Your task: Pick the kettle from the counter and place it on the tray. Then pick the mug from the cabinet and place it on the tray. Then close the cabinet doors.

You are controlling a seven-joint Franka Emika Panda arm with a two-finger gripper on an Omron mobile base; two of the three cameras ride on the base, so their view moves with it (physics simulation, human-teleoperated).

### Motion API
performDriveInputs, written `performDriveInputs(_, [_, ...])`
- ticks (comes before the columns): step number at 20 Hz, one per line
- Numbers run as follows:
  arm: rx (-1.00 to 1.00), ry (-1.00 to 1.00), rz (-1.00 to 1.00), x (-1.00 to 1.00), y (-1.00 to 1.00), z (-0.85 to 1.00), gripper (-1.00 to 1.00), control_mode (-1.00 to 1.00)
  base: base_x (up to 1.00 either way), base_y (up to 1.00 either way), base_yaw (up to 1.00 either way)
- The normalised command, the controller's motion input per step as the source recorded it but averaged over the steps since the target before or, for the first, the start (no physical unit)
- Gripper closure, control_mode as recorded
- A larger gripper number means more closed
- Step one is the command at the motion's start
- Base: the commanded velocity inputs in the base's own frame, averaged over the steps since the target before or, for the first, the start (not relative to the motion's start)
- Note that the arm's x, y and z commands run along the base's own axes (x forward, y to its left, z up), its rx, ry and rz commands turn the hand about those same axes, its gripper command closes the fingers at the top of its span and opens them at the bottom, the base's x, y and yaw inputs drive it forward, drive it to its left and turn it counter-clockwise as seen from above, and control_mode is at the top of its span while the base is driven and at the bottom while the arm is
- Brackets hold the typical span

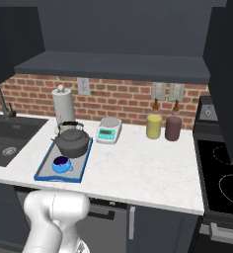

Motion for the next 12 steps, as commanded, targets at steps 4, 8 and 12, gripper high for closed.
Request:
performDriveInputs(4, [0.02, -0.17, 0.00, -0.33, 0.13, 0.35, -1.00, -1.00, 0.00, 0.00, 0.00])
performDriveInputs(8, [0.00, -0.09, 0.00, -0.01, 0.46, 0.32, -1.00, -1.00, 0.00, 0.00, 0.00])
performDriveInputs(12, [0.00, -0.03, 0.00, 0.00, 0.59, 0.23, -1.00, -1.00, 0.00, 0.00, 0.00])
